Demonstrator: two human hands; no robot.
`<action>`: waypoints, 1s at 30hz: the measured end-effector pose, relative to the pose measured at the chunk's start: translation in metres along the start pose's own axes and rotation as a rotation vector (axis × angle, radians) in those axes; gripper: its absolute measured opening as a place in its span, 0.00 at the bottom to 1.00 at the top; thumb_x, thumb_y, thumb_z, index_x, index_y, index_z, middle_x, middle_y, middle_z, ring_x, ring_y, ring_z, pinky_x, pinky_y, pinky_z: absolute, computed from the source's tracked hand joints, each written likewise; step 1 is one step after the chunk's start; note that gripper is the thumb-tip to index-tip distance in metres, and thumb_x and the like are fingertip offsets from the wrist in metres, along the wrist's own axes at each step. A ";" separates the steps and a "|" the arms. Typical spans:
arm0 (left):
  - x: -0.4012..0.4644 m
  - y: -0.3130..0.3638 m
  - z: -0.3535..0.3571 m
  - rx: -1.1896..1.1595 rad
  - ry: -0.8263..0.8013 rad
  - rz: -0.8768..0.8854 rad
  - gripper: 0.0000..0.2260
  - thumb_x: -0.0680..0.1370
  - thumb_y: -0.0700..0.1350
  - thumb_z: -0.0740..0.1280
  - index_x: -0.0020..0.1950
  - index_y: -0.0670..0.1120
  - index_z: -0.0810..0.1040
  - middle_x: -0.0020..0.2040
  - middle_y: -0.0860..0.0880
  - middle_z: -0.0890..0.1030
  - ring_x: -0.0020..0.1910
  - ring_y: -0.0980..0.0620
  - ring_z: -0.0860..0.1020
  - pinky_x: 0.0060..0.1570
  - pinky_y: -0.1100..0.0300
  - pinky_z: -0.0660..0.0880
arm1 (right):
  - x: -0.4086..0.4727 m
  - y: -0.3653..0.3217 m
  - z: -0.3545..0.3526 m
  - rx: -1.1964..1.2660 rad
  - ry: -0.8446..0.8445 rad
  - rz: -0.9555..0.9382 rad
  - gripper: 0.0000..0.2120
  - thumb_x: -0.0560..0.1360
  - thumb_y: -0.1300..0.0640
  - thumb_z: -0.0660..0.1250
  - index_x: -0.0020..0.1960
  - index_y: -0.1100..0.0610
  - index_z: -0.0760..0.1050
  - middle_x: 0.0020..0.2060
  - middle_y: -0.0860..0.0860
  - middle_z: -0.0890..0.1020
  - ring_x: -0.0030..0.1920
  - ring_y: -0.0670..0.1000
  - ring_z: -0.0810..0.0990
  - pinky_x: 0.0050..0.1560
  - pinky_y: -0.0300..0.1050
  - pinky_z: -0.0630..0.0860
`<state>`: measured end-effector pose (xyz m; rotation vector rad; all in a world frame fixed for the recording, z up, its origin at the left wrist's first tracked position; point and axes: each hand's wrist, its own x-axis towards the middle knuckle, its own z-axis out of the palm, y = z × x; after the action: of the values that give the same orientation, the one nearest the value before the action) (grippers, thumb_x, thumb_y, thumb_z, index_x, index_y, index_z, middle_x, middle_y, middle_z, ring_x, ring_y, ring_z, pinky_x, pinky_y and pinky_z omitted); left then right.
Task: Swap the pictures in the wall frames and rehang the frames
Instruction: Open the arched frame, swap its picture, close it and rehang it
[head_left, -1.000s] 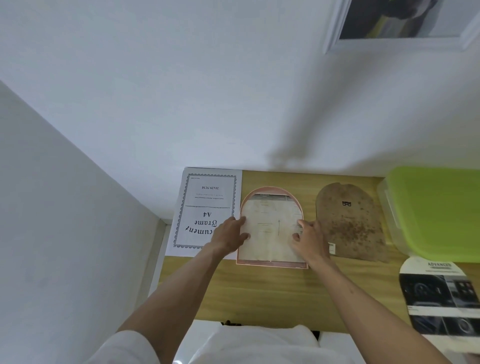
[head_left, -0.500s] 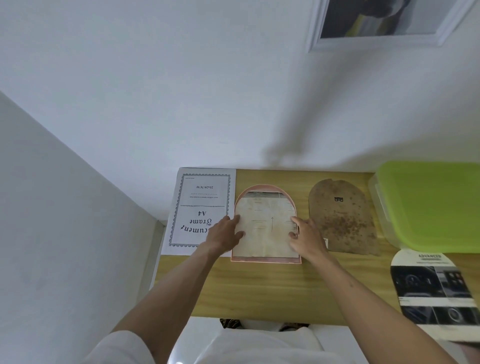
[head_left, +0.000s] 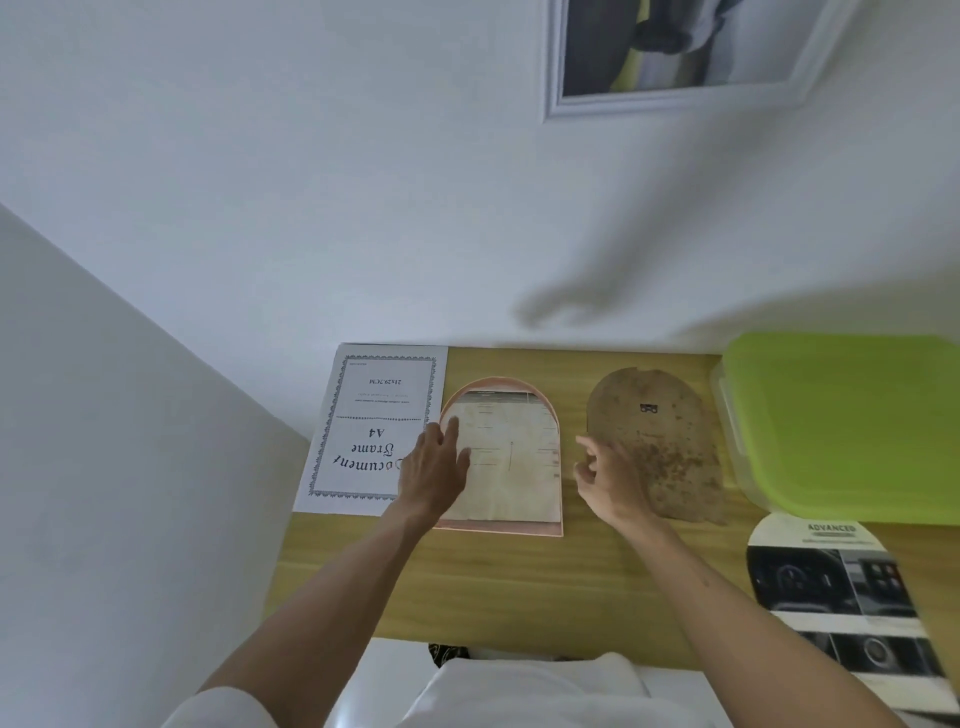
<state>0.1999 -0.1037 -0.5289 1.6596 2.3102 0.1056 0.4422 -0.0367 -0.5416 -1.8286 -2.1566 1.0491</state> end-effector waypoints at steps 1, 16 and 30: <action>0.000 0.013 0.000 -0.023 0.037 0.040 0.23 0.83 0.53 0.58 0.75 0.45 0.62 0.60 0.43 0.72 0.55 0.46 0.76 0.47 0.52 0.76 | -0.001 0.006 -0.008 -0.012 0.051 0.011 0.22 0.80 0.53 0.65 0.72 0.47 0.68 0.66 0.53 0.72 0.49 0.47 0.79 0.50 0.41 0.80; 0.015 0.207 0.060 -0.514 -0.292 -0.287 0.21 0.72 0.44 0.63 0.65 0.41 0.70 0.62 0.43 0.70 0.62 0.40 0.71 0.51 0.54 0.69 | -0.004 0.089 -0.065 -0.152 0.029 0.391 0.34 0.77 0.48 0.65 0.78 0.55 0.55 0.74 0.61 0.61 0.74 0.62 0.61 0.70 0.55 0.67; 0.033 0.170 0.021 -0.783 -0.129 -0.427 0.26 0.63 0.46 0.69 0.62 0.46 0.75 0.55 0.44 0.78 0.46 0.45 0.82 0.43 0.51 0.82 | 0.024 0.080 -0.071 0.259 0.135 0.514 0.24 0.71 0.52 0.66 0.65 0.59 0.72 0.59 0.59 0.76 0.54 0.62 0.78 0.52 0.57 0.81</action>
<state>0.3516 -0.0188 -0.5160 0.7564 2.0637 0.6816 0.5379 0.0174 -0.5420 -2.2944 -1.4248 1.1813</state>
